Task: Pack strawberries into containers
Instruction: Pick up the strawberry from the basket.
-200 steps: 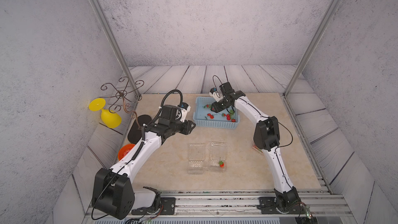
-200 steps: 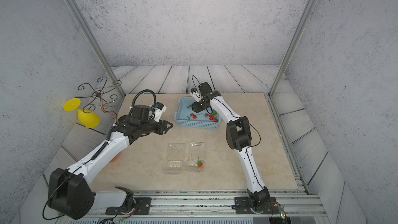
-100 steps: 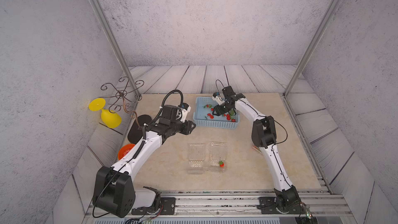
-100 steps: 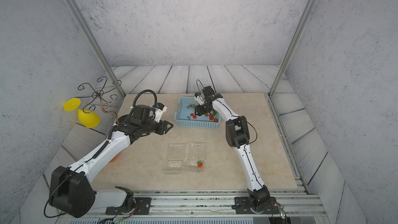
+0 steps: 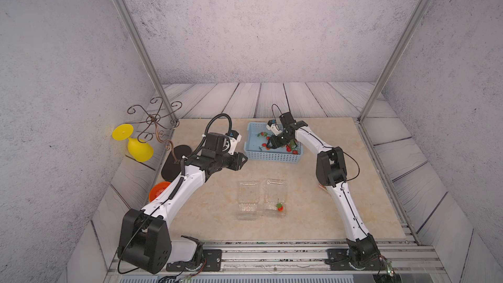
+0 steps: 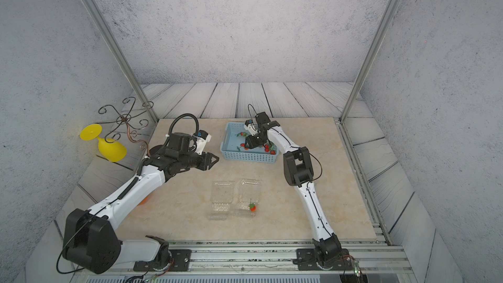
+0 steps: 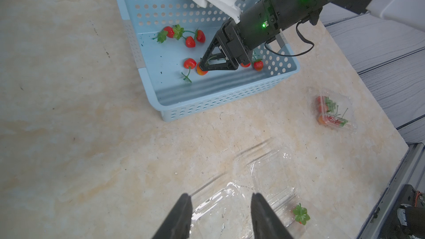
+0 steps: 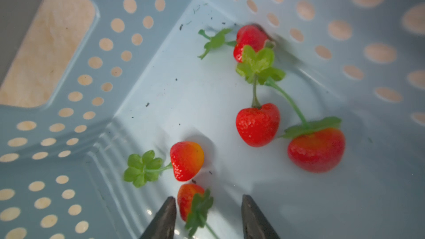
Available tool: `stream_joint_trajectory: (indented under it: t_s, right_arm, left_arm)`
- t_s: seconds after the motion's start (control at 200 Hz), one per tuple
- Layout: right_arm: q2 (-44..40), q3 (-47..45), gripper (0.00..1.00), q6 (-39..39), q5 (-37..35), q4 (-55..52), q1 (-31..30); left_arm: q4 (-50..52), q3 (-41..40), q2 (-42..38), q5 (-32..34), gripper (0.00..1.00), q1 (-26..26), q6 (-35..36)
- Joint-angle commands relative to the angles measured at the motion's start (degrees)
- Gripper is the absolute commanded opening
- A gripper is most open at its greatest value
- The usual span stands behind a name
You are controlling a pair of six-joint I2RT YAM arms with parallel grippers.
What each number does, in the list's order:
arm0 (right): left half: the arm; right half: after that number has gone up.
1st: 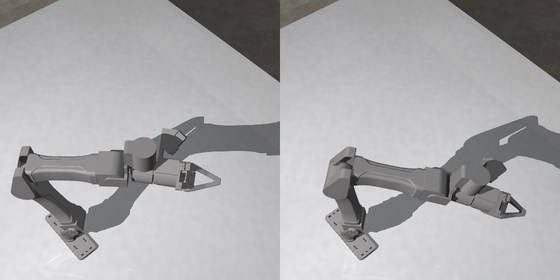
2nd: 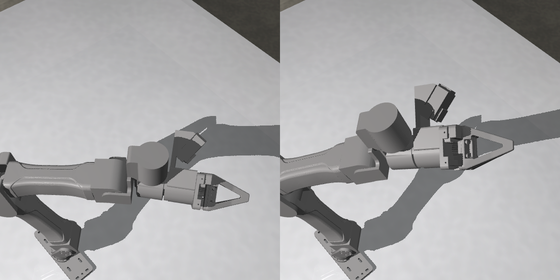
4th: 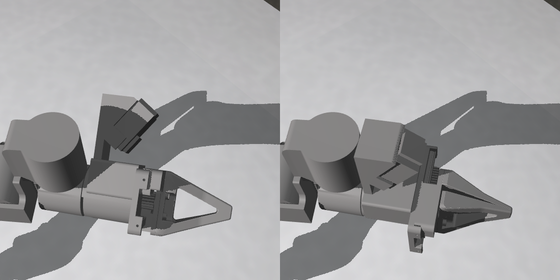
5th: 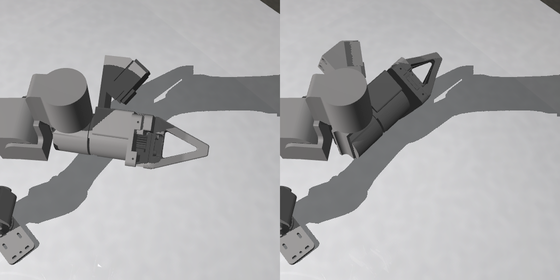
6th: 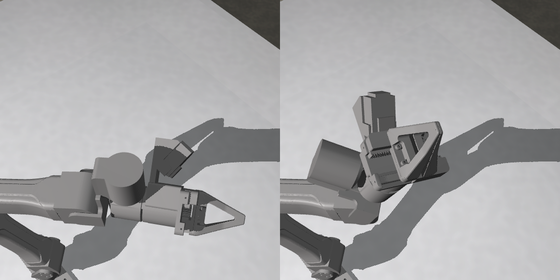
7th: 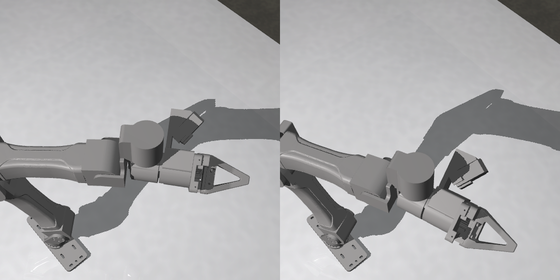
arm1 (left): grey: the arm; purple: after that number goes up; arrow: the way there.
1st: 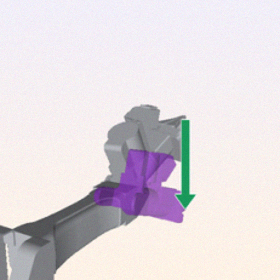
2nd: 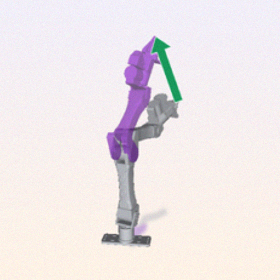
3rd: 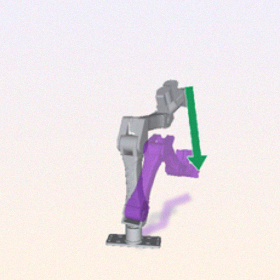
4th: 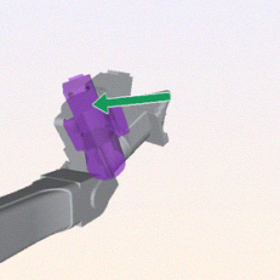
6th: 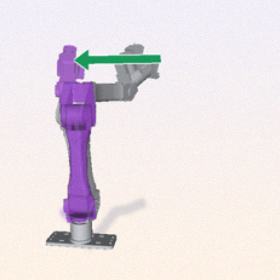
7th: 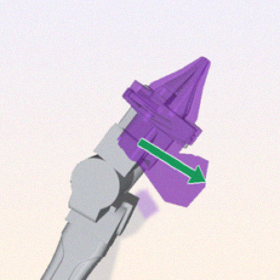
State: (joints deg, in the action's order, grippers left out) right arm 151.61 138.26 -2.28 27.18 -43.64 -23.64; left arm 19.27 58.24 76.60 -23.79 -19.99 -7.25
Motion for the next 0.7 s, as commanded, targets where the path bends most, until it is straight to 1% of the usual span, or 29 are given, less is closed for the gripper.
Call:
stream_joint_trajectory:
  t_s: [0.0, 0.135, 0.465, 0.696]
  right_arm:
    - [1.54, 0.16, 0.36, 1.53, 1.88, 0.14, 0.35]
    - [0.91, -0.73, 0.23, 2.5, 2.77, 0.39, 0.42]
    - [-4.92, -6.14, 0.06, 4.1, 3.58, 3.46, 0.59]
    - [-10.84, -11.09, 0.0, 4.24, 3.67, 5.44, 0.65]
  left_arm:
    - [0.15, 0.83, 0.44, -0.53, 0.46, 0.48, 1.27]
    - [0.2, 0.83, 0.22, -0.55, 0.46, 0.48, 1.36]
    - [0.03, 0.78, -0.48, -0.85, 0.46, 0.48, 1.1]
    - [-0.11, 0.72, -1.26, -0.99, 0.46, 0.48, 0.97]
